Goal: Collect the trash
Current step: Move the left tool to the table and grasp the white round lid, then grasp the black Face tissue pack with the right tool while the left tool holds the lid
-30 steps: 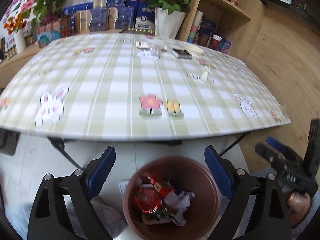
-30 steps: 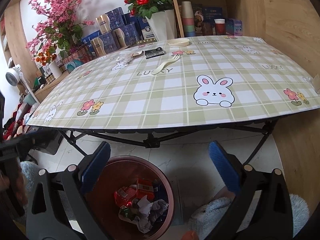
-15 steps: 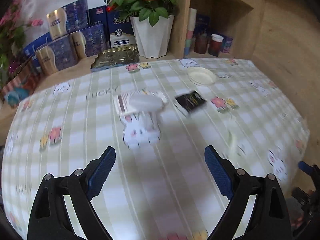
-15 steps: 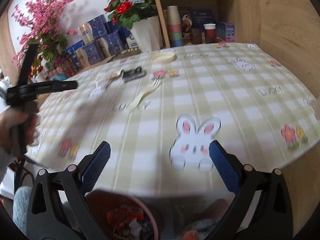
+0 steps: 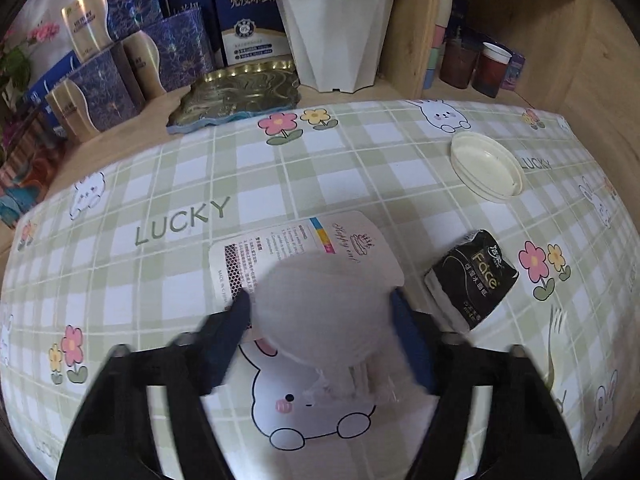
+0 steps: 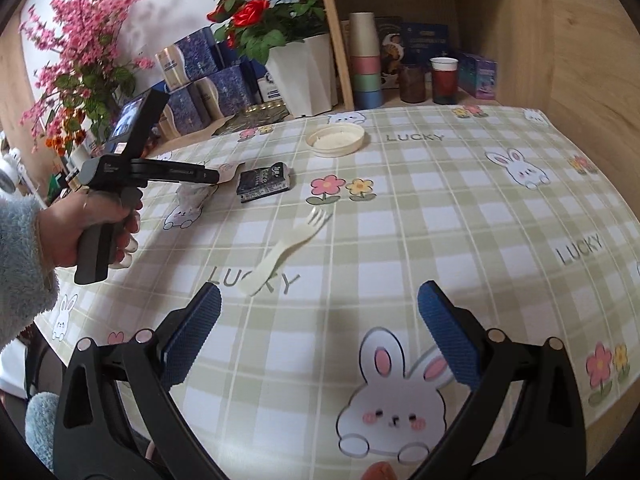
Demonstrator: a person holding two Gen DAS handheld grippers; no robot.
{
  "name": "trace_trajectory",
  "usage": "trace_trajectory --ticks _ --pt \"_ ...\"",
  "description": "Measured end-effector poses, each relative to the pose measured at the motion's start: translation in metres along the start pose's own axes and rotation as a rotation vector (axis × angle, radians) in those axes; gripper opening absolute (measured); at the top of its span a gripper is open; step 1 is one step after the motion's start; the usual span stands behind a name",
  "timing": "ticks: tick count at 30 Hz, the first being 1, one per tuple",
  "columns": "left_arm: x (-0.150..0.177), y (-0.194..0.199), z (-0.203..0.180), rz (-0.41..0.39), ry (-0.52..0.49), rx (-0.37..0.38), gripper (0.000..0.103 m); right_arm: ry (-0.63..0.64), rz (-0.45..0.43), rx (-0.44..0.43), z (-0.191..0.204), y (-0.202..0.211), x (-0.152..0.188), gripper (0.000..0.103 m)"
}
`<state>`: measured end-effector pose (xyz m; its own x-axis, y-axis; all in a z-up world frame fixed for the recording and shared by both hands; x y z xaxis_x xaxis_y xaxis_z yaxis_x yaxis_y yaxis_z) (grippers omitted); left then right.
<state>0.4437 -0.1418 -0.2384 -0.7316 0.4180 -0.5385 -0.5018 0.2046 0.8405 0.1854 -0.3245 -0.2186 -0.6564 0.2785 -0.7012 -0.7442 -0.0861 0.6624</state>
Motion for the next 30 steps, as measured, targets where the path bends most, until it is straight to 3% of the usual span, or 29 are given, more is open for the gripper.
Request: trace_trajectory --ticks 4,11,16,18,21,26,28,30 --pt "0.008 0.016 -0.001 -0.049 -0.037 0.022 0.062 0.028 0.015 -0.021 0.007 -0.013 -0.011 0.097" --pt "0.04 0.08 0.022 -0.166 0.033 0.096 0.062 0.124 0.084 -0.08 0.04 -0.068 -0.057 0.097" --pt "0.084 0.119 0.048 -0.2 0.135 0.119 0.062 0.225 0.158 -0.05 0.069 -0.124 -0.083 0.097" --pt "0.1 0.13 0.058 -0.203 0.166 0.115 0.062 0.218 0.202 -0.035 0.075 -0.154 -0.091 0.097" --pt "0.122 0.147 0.067 -0.213 0.191 0.1 0.062 0.206 0.206 -0.01 0.078 -0.175 -0.102 0.097" --pt "0.151 0.17 0.074 -0.223 0.211 0.103 0.062 0.208 0.287 0.063 0.085 -0.207 -0.106 0.096" --pt "0.159 0.174 0.076 -0.223 0.219 0.109 0.062 0.207 0.323 0.082 0.087 -0.211 -0.103 0.091" --pt "0.166 0.177 0.075 -0.223 0.221 0.103 0.062 0.2 0.334 0.088 0.089 -0.21 -0.101 0.076"
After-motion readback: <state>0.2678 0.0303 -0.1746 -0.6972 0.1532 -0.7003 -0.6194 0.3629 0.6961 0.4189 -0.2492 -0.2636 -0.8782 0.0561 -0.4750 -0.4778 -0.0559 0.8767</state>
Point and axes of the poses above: each gripper's, at about its wrist camera, not at the fingertips, and y roughly against the way its jaws point, z to its left, x to its underside, the point moved 2 cm from there along -y, roughly the way its jaws point, and after that the axes turned 5 degrees about -y, right-handed, at the moved point
